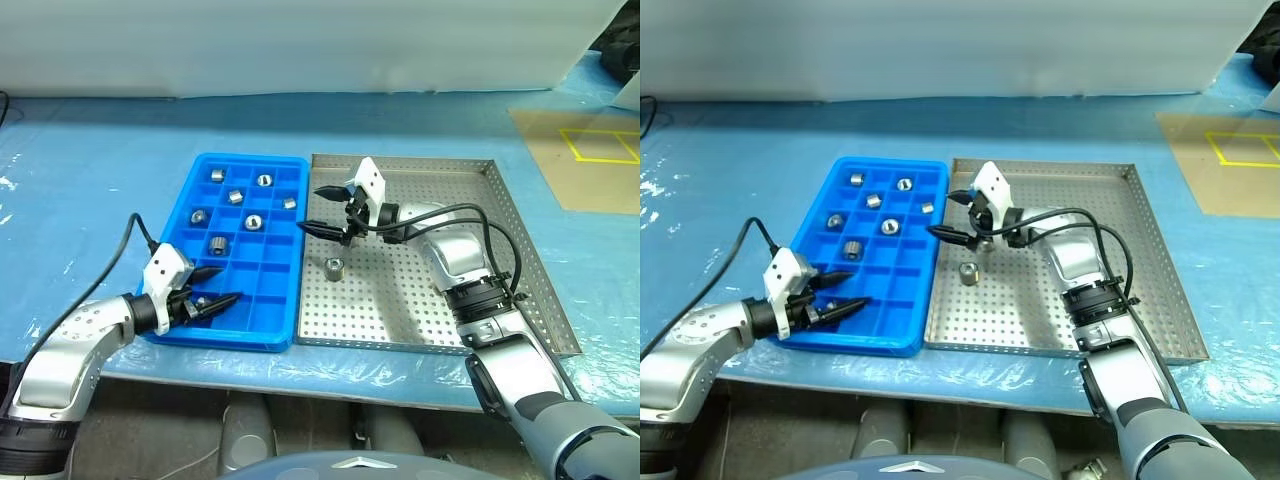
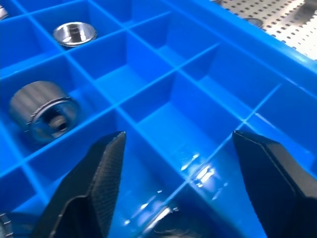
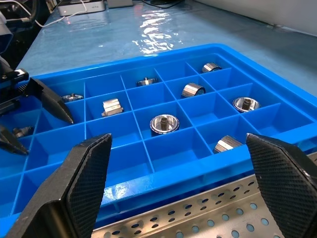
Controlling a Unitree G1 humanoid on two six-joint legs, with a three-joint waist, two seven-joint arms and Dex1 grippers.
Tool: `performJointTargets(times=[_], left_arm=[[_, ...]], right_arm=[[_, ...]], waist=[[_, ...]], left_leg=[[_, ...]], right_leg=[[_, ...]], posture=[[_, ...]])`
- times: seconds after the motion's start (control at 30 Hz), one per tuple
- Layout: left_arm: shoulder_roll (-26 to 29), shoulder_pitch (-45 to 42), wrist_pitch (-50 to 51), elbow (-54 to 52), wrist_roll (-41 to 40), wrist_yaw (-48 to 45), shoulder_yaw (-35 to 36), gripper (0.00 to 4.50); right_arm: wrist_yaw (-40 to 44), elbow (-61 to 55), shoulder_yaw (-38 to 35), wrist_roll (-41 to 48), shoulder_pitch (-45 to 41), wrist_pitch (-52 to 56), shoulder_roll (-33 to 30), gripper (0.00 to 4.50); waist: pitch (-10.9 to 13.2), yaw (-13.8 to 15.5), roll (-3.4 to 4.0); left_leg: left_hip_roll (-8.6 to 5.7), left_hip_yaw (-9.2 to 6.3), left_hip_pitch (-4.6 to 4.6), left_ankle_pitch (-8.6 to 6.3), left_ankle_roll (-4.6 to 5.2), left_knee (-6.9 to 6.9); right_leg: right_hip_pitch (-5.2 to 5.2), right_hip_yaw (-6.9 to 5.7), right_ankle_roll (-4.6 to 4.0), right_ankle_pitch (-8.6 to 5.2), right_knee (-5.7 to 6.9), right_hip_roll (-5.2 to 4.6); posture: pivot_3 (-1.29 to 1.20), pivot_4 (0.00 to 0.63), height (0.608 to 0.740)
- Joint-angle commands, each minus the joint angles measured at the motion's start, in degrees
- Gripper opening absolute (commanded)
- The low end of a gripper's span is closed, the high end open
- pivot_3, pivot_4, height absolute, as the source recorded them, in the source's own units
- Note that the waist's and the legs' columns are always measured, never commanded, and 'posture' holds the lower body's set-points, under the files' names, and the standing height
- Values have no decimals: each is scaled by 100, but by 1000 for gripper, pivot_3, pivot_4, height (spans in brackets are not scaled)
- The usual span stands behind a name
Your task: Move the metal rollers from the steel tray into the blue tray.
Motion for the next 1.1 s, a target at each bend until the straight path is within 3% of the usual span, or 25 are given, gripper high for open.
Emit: performJointTargets(times=[0.03,0.2,0.43,0.63,0.83,1.0,1.1], left_arm=[[96,-258,24,-3,-134,-5,210,3506],[-25,-941,418,-290,-717,105,398,3506],[-146,-2154,717,-104,-1054,101,129,3506],[-398,-3037,309,895,-506,-498,-762,3506],[-900,-3948,-421,2247,-17,-1122,-1329,3506],[-1170,-4422,-766,2809,118,-1621,-1431,3506],[-933,-4434,-450,2677,-53,-2216,-1465,3506]], right_arm=[[-24,-208,-146,56,-24,-62,27,4438],[-98,-193,-166,60,-11,-102,82,4438],[-241,-372,-399,140,52,-36,15,4438],[-523,-601,-831,104,216,2,-369,4438],[-834,-1607,-1367,217,1092,451,-1027,4438],[-1308,-2361,-1472,248,1684,811,-959,4438],[-1503,-2709,-1458,366,1854,1027,-819,4438]], waist=[[0,1,0],[0,8,-1],[-1,-18,-2],[-1,-80,-3],[-3,-211,-6],[-4,-484,-7],[-4,-656,-7]], left_leg=[[0,0,0,2,-3,0],[-1,0,-4,7,-12,1],[-3,0,-3,12,-19,8],[-12,2,-3,14,-22,14],[-12,2,-7,12,-18,23],[-14,4,-2,11,-16,26],[-13,14,6,11,-15,25]], right_leg=[[-1,0,0,0,0,1],[-1,-1,-1,0,1,0],[-1,2,-1,1,12,0],[-1,12,-1,1,17,2],[3,34,1,2,16,6],[4,37,2,3,15,10],[3,37,3,4,18,12]], posture=[[83,150,740],[66,150,740],[-8,150,740],[-154,150,740],[-307,150,740],[-363,150,740],[-361,150,740]])
